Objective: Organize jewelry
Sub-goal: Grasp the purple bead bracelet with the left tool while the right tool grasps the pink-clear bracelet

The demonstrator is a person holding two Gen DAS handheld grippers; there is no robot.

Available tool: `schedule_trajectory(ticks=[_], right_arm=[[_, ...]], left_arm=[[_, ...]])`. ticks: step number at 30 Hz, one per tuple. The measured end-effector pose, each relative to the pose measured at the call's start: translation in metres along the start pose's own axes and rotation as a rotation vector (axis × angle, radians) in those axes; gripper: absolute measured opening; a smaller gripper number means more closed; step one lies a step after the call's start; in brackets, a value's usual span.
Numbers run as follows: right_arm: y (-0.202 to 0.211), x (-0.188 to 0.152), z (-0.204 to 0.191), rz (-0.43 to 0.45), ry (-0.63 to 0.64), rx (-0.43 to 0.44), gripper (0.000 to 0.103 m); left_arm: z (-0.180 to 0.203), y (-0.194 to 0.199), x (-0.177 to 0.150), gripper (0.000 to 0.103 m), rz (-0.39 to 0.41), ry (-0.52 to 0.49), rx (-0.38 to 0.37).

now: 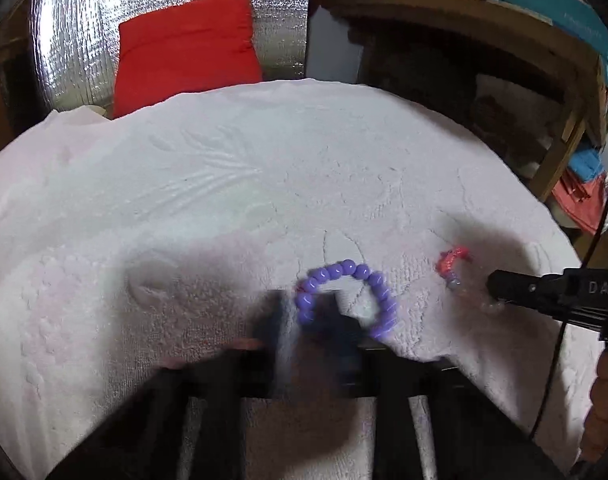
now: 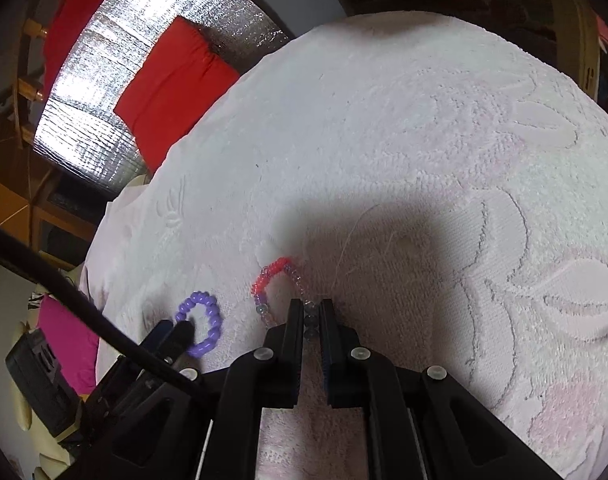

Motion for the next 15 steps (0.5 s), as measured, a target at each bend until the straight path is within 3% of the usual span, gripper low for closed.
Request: schedule_trajectory(ticks=[15], right_arm=[[-0.001, -0.012, -0.039, -0.022, -0.002, 0.14, 0.009]], left_arm=[[-0.057, 0.065, -0.028, 0.009, -0.023, -0.036, 0.052]])
Point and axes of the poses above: each gripper's, at about its wrist camera, not at the fingertips, and y roughly against the way its jaws point, z to its right, x to its top, the point moved 2 cm from there along -y, roughly the way its jaws point, and after that the axes turned 8 degrees about z, right-handed, at the moved point
